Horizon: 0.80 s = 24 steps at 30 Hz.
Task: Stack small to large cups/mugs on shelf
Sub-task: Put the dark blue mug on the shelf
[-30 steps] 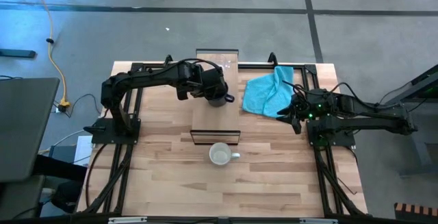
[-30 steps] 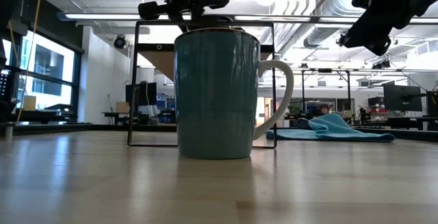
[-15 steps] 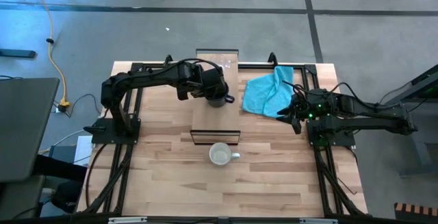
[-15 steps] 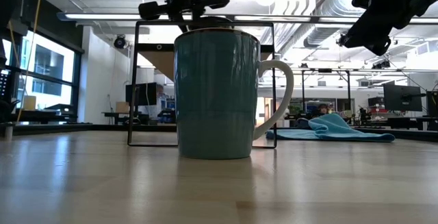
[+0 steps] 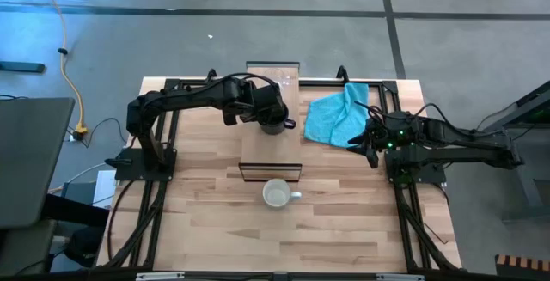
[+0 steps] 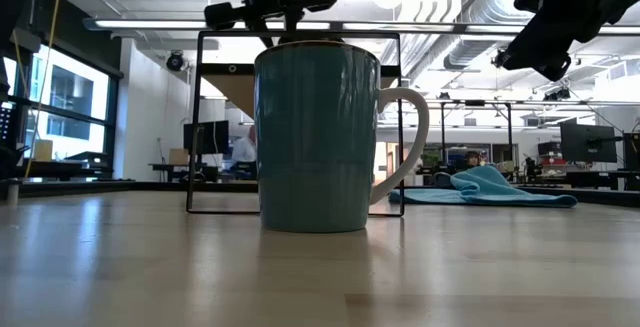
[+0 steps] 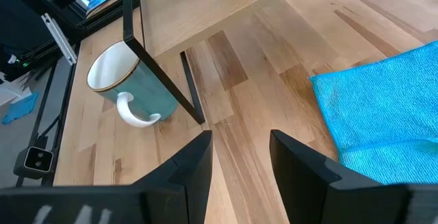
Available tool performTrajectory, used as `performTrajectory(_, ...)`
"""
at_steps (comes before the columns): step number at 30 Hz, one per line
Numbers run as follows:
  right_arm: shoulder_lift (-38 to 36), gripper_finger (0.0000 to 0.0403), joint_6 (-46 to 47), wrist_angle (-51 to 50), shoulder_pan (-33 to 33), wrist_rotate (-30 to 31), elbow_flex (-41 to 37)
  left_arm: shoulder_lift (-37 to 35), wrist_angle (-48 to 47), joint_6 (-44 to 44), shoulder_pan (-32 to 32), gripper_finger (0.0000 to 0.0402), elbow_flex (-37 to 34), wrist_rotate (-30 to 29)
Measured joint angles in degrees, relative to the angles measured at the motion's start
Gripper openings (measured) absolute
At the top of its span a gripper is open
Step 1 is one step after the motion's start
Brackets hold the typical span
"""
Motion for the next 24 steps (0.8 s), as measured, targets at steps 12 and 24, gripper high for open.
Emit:
performTrajectory(12,0.0,0.0137,0.02,-0.02,0.0,0.0,0.0,0.0,-0.06,-0.49,0.0,0.0069,0.0,-0.23)
performTrajectory(24,0.0,0.0137,0.24,-0.02,0.02,-0.02,0.0,0.0,-0.68,-3.82,-0.02,0.0069,0.0,-1.97)
